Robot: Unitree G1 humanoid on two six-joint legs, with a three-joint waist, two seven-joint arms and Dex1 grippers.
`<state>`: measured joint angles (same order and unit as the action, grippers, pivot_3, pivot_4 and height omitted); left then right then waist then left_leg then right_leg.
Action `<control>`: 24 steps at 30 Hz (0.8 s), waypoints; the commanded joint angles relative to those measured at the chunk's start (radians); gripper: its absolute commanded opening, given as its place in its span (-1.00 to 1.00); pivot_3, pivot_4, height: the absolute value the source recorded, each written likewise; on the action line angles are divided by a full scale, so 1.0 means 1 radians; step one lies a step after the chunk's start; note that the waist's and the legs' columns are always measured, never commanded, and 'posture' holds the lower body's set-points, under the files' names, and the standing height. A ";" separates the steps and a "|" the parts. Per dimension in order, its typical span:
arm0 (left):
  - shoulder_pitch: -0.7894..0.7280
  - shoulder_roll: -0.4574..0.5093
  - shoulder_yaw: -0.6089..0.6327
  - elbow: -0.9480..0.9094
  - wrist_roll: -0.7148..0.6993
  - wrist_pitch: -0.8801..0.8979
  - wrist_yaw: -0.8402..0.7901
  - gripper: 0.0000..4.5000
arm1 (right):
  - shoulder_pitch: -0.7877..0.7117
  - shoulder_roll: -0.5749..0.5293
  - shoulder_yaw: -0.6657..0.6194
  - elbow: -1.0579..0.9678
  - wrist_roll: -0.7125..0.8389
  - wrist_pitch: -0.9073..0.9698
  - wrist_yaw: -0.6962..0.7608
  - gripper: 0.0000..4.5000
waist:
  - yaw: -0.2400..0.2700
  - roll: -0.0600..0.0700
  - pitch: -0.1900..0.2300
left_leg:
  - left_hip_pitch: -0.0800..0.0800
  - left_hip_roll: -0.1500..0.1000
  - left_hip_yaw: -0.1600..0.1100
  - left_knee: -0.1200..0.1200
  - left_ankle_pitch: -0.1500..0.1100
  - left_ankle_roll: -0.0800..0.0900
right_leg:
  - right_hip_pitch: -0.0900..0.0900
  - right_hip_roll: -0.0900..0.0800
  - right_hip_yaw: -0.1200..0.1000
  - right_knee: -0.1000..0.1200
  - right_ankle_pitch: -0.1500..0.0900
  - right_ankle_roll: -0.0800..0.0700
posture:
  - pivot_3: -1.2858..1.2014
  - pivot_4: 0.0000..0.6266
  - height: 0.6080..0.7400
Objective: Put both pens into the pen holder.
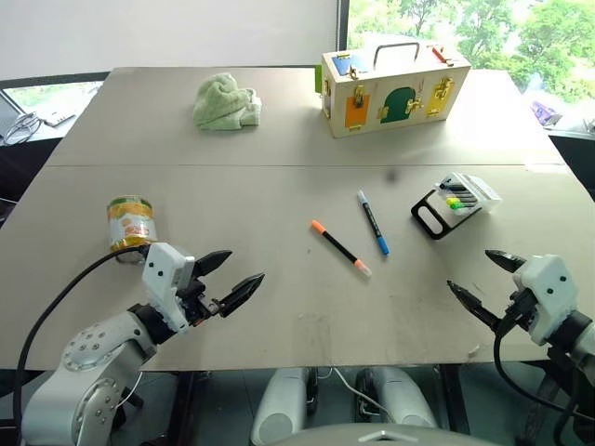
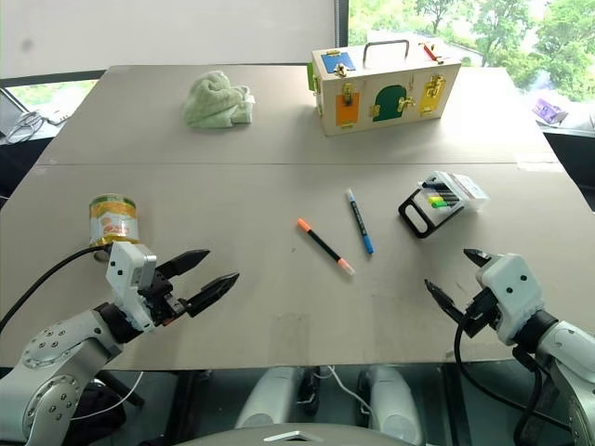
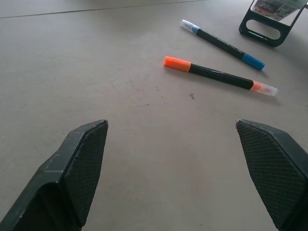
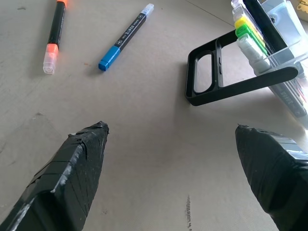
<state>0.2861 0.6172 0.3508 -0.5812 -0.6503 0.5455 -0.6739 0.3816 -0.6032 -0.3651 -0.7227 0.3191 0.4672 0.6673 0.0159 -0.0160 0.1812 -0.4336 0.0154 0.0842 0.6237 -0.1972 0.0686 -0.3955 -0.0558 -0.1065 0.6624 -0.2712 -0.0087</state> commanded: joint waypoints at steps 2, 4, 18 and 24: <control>-0.029 0.041 0.007 -0.049 -0.033 -0.016 -0.054 0.95 | -0.209 -0.079 0.130 -0.096 0.031 0.246 -0.068 1.00 | -0.007 0.000 0.000 | 0.001 0.000 0.000 0.000 0.000 0.000 | 0.000 0.000 0.000 0.000 0.000 0.000 | 0.03 -0.52 1.00; -0.041 0.087 -0.005 -0.065 -0.034 -0.041 -0.127 0.95 | -0.468 -0.125 0.246 -0.108 0.119 0.575 -0.094 1.00 | -0.026 0.001 0.002 | 0.002 0.003 0.003 0.002 -0.001 0.001 | 0.000 0.001 0.001 0.001 0.001 -0.001 | 0.03 -0.52 1.00; -0.113 0.151 0.007 -0.029 -0.045 -0.059 -0.228 0.95 | -1.452 0.308 0.500 0.727 0.046 1.147 -0.470 1.00 | -0.031 0.001 0.001 | -0.012 0.005 0.006 0.005 0.004 -0.001 | -0.013 0.000 -0.006 0.003 0.008 -0.007 | 0.03 -0.52 1.00; -0.109 0.149 0.018 -0.029 -0.042 -0.065 -0.231 0.95 | -1.660 0.440 0.453 1.193 -0.037 1.068 -0.496 1.00 | -0.028 0.001 0.001 | -0.015 0.005 0.006 0.007 0.004 -0.001 | -0.015 0.000 -0.007 0.004 0.009 -0.007 | 0.03 -0.52 1.00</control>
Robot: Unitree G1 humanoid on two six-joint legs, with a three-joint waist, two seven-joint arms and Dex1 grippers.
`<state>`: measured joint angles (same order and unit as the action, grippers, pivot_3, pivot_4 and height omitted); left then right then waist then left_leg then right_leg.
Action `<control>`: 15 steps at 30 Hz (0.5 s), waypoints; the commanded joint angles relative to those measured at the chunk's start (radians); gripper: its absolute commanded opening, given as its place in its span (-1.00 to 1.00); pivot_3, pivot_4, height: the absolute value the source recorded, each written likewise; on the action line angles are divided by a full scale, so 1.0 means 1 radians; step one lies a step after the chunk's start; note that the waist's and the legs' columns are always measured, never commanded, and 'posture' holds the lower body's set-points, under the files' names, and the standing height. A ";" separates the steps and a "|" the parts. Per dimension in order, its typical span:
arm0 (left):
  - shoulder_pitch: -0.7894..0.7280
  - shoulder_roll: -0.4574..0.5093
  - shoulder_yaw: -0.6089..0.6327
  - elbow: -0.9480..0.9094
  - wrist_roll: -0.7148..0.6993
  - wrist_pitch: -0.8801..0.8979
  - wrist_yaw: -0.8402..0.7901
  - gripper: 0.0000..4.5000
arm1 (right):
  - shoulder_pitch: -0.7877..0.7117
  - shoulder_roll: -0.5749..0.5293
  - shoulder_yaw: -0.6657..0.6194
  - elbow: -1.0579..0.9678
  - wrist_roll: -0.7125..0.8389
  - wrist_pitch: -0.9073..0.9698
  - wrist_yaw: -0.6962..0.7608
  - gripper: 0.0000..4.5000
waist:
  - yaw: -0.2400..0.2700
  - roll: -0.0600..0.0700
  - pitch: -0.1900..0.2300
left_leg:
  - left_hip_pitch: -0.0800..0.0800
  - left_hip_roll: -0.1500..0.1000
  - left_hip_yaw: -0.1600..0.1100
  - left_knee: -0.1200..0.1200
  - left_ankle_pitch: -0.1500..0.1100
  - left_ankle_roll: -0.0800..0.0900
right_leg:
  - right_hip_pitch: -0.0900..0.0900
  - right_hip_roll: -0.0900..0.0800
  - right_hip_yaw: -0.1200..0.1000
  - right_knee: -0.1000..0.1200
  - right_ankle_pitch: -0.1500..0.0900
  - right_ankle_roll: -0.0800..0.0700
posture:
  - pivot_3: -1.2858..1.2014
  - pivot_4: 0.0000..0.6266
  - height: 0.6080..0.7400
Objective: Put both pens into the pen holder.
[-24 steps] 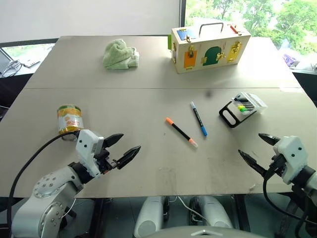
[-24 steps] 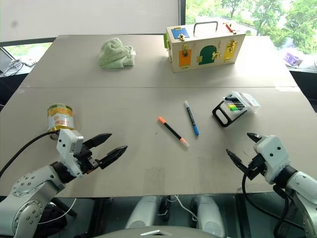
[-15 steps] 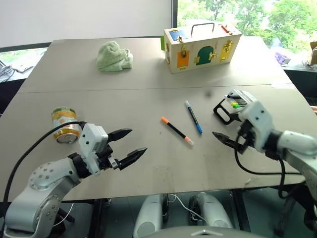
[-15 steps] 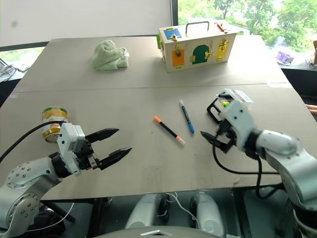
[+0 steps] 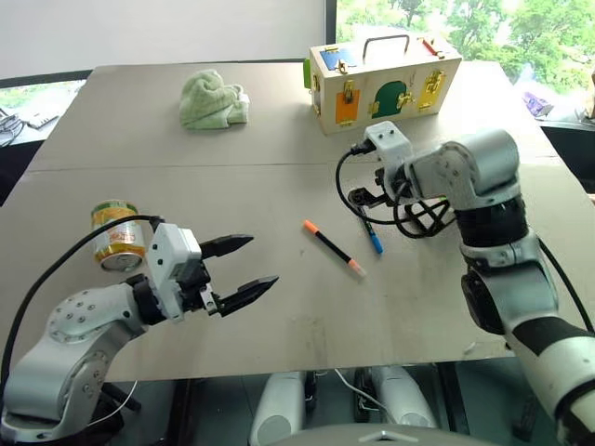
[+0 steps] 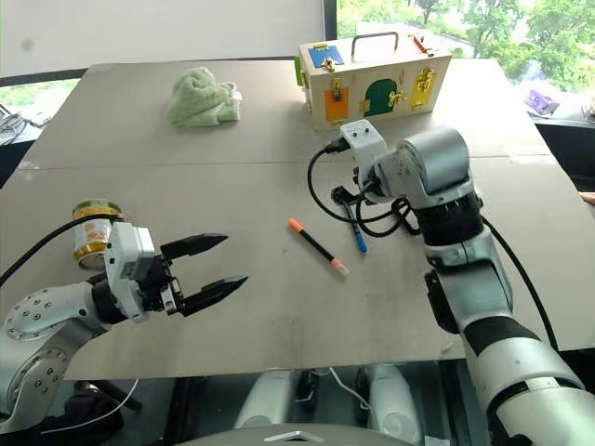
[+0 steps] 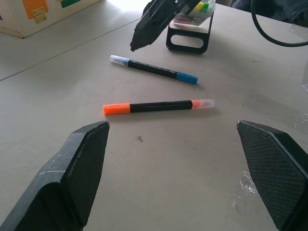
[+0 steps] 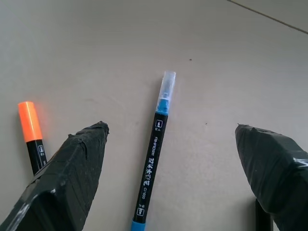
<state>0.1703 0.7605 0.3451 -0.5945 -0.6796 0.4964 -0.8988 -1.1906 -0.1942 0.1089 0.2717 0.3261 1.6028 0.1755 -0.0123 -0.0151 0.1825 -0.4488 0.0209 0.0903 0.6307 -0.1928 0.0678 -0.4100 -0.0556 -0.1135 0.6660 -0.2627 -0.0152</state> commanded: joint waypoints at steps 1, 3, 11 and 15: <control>0.010 0.004 0.026 -0.019 -0.014 -0.016 -0.004 1.00 | -0.111 0.041 -0.009 0.267 -0.055 -0.098 0.002 0.78 | -0.002 0.000 0.000 | 0.000 0.000 0.000 0.001 0.000 0.000 | 0.000 0.000 0.000 0.000 0.000 0.000 | 0.03 -0.52 1.00; 0.014 0.000 0.032 -0.026 -0.022 -0.012 0.005 1.00 | -0.148 0.057 0.017 0.387 -0.076 -0.150 0.027 0.48 | -0.003 0.000 0.000 | 0.000 0.000 0.000 0.001 0.000 0.000 | 0.000 0.000 0.000 0.001 0.000 0.001 | 0.03 -0.52 1.00; 0.033 -0.008 0.031 -0.070 -0.036 0.002 0.056 1.00 | -0.162 0.091 0.222 0.566 -0.145 -0.247 0.219 -0.99 | -0.008 -0.001 -0.002 | 0.003 0.001 0.001 0.003 0.000 0.000 | -0.001 0.000 0.003 0.007 0.000 0.000 | 0.03 -0.52 1.00; 0.030 -0.015 0.024 -0.087 -0.045 0.012 0.091 1.00 | -0.158 0.069 0.242 0.538 -0.167 -0.262 0.271 -0.99 | -0.008 -0.001 -0.002 | 0.003 0.001 0.001 0.004 0.000 0.000 | -0.001 0.000 0.003 0.010 0.000 0.001 | 0.03 -0.52 1.00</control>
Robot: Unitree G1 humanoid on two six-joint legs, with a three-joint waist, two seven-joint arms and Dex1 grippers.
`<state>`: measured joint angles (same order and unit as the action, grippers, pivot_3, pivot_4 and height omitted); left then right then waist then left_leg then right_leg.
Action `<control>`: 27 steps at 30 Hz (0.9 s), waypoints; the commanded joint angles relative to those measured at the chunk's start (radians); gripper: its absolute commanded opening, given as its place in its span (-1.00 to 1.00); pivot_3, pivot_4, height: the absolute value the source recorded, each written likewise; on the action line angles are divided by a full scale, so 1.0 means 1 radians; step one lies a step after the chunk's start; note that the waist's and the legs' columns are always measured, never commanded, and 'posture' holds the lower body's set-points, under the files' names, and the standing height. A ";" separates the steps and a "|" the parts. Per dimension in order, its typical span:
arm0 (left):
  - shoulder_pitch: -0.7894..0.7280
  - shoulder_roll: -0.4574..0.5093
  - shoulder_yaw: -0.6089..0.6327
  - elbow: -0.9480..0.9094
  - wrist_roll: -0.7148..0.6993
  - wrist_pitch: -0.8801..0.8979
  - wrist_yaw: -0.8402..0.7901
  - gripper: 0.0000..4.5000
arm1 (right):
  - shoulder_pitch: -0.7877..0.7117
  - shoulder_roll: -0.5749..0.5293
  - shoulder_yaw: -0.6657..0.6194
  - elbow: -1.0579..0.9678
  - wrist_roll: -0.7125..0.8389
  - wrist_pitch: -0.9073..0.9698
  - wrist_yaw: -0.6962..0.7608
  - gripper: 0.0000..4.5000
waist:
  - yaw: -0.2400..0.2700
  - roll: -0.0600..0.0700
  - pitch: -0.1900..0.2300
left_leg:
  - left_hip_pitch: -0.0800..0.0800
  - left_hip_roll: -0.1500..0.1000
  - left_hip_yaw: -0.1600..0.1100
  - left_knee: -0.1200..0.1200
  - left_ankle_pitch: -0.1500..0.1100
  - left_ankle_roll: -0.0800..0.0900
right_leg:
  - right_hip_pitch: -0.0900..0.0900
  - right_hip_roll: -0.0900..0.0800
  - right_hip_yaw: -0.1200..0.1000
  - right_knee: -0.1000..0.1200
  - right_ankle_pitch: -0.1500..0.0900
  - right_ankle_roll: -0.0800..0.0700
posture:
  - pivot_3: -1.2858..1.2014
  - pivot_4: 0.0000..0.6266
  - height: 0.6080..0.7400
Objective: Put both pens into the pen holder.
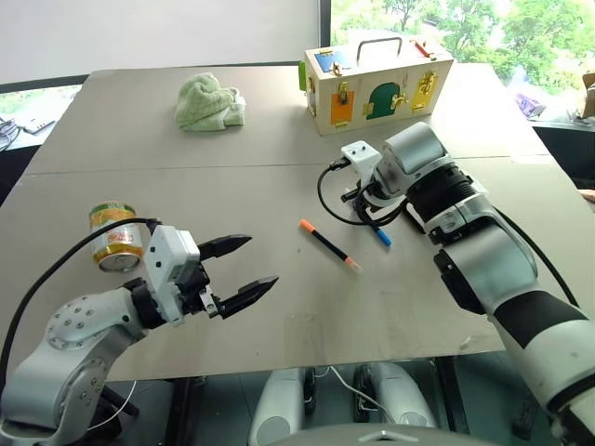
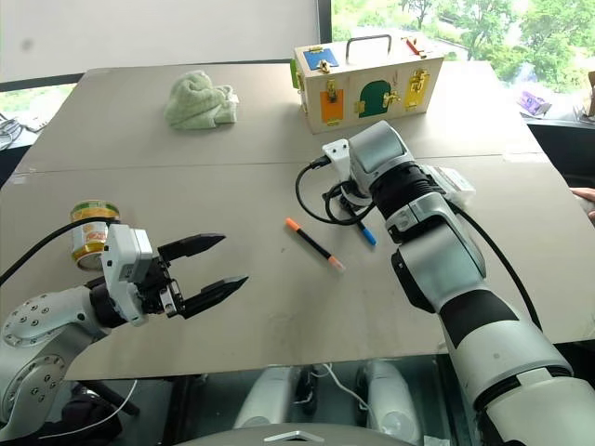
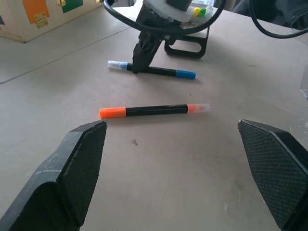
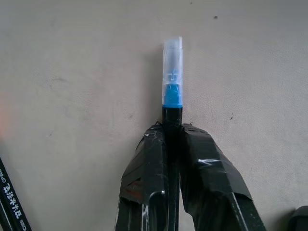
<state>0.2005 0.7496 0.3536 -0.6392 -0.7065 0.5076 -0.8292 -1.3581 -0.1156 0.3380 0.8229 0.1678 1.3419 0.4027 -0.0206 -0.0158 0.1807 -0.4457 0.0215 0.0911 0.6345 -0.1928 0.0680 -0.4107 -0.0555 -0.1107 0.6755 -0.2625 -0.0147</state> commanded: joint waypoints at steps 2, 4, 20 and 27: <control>-0.006 -0.008 0.013 -0.047 -0.024 0.008 0.037 1.00 | 0.023 -0.046 0.028 -0.094 -0.011 -0.010 0.079 -0.99 | 0.001 0.000 0.000 | 0.000 0.000 0.000 0.001 0.000 0.000 | 0.000 0.000 0.000 0.001 0.000 0.000 | 0.03 -0.52 1.00; -0.039 -0.022 0.005 -0.048 -0.045 0.022 0.070 1.00 | 0.086 -0.152 -0.075 -0.406 0.087 -0.037 0.176 -0.99 | 0.010 0.001 0.001 | -0.001 0.000 -0.001 0.001 0.000 0.000 | 0.000 0.000 -0.001 0.001 0.000 0.000 | 0.03 -0.52 1.00; -0.306 -0.064 -0.113 0.008 -0.264 0.156 0.133 1.00 | 0.718 -0.489 -0.480 -1.194 0.135 -0.742 0.301 -0.99 | 0.024 0.000 0.001 | -0.001 0.000 -0.001 0.005 0.000 0.000 | 0.001 0.001 0.000 0.002 -0.001 0.001 | 0.03 -0.52 1.00; -0.357 -0.038 -0.160 0.049 -0.218 0.138 0.046 1.00 | 0.828 -0.509 -0.427 -1.136 0.063 -0.967 0.307 -0.99 | 0.008 0.001 0.001 | 0.003 0.002 0.005 0.005 0.000 0.000 | 0.001 0.003 0.006 0.004 -0.002 0.004 | 0.03 -0.52 1.00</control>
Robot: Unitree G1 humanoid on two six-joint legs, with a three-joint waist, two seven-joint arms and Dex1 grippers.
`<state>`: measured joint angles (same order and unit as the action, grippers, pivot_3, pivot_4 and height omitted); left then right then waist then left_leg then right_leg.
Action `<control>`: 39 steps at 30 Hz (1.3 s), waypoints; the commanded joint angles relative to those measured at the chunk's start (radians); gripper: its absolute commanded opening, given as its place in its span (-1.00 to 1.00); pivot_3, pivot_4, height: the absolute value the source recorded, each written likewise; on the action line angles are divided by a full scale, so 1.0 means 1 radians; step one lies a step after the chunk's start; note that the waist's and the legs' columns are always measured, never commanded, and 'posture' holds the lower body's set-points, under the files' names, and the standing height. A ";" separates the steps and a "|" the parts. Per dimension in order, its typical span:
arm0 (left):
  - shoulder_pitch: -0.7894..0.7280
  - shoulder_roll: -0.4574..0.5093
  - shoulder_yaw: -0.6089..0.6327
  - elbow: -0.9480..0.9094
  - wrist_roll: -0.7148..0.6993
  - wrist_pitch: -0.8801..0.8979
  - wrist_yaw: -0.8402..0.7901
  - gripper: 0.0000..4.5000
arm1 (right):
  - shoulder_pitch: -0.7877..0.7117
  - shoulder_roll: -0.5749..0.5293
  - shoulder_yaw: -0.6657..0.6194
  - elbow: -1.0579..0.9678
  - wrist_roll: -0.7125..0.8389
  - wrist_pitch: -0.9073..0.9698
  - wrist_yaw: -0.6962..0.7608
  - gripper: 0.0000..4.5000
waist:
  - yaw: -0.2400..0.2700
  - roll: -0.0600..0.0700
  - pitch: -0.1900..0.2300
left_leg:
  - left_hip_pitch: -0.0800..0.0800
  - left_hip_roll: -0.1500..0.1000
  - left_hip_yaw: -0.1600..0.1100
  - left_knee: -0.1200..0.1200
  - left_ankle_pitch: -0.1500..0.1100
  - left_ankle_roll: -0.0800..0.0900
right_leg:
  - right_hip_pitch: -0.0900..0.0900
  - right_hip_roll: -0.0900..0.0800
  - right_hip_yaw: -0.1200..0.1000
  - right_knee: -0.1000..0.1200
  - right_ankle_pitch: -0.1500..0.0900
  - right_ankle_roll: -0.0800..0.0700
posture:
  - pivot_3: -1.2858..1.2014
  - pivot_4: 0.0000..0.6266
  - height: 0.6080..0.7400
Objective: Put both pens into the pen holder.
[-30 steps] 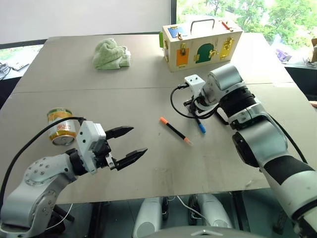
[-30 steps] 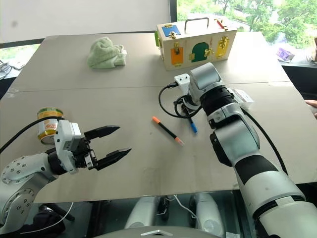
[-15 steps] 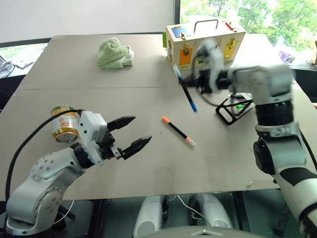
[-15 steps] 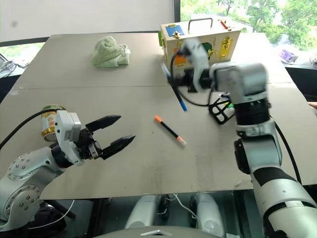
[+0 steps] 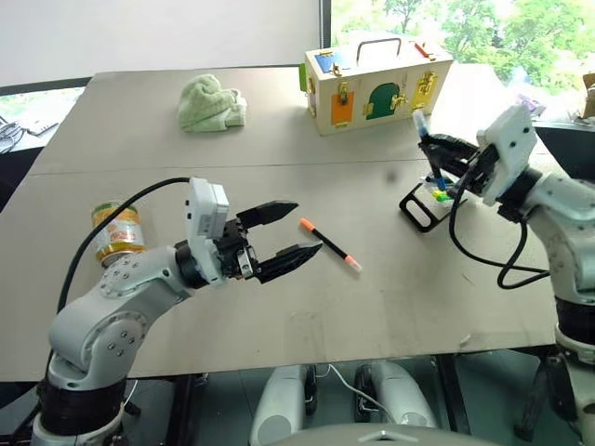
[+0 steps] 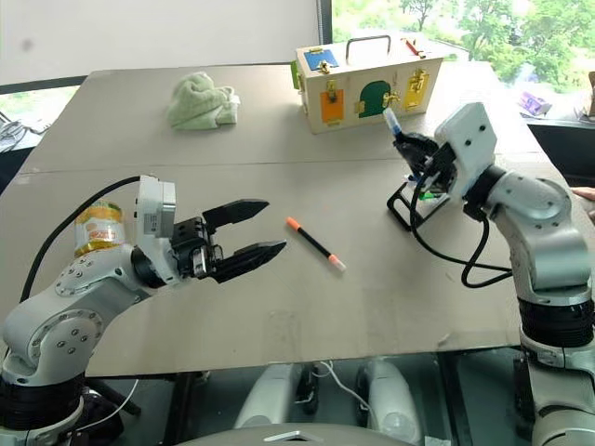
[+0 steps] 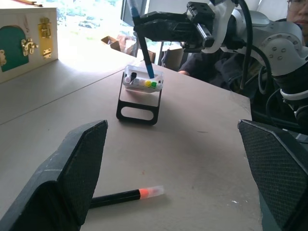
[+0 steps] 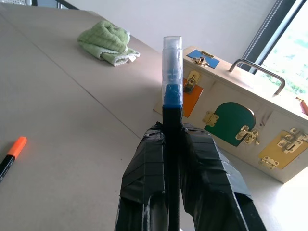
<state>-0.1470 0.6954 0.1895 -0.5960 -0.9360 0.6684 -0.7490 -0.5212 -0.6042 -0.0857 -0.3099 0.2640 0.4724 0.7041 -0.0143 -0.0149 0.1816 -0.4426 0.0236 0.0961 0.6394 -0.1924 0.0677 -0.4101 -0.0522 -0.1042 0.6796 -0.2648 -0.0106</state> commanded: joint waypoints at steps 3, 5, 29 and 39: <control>-0.016 0.021 0.002 0.014 0.028 -0.033 -0.053 1.00 | 0.007 -0.032 0.007 0.045 -0.071 -0.176 0.004 -0.99 | 0.007 0.000 0.000 | 0.000 0.000 0.000 0.000 0.000 0.000 | 0.000 0.000 0.000 0.000 0.000 0.000 | 0.03 -0.52 1.00; -0.010 0.020 0.002 0.009 0.036 -0.038 -0.059 1.00 | 0.022 -0.041 0.016 0.081 -0.102 -0.235 0.009 -0.99 | 0.011 0.000 0.000 | 0.000 0.000 0.000 0.000 0.000 0.000 | 0.001 0.000 0.000 -0.001 0.000 0.000 | 0.03 -0.52 1.00; -0.314 0.123 -0.317 0.345 0.452 -0.149 -0.269 1.00 | 0.346 -0.226 -0.180 -0.212 0.328 -0.029 0.169 0.97 | 0.045 0.000 0.000 | 0.010 0.000 -0.001 -0.002 0.000 0.000 | 0.009 -0.001 0.000 -0.001 -0.001 0.000 | 0.03 -0.52 1.00; -0.841 -0.150 -0.679 1.163 0.834 -0.712 -0.721 1.00 | 0.737 -0.290 -0.324 -0.499 0.390 0.130 0.130 0.97 | 0.059 -0.003 0.000 | 0.009 -0.001 -0.001 -0.001 -0.004 0.006 | 0.011 -0.002 -0.002 -0.005 -0.001 0.000 | 0.03 -0.52 1.00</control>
<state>-0.9501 0.5602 -0.4752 0.5060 -0.1417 0.0534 -1.4231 0.2085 -0.8976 -0.3718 -0.7589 0.6485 0.5941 0.8576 0.0447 -0.0183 0.1818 -0.4352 0.0227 0.0953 0.6395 -0.1960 0.0733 -0.3995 -0.0537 -0.1066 0.6746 -0.2655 -0.0103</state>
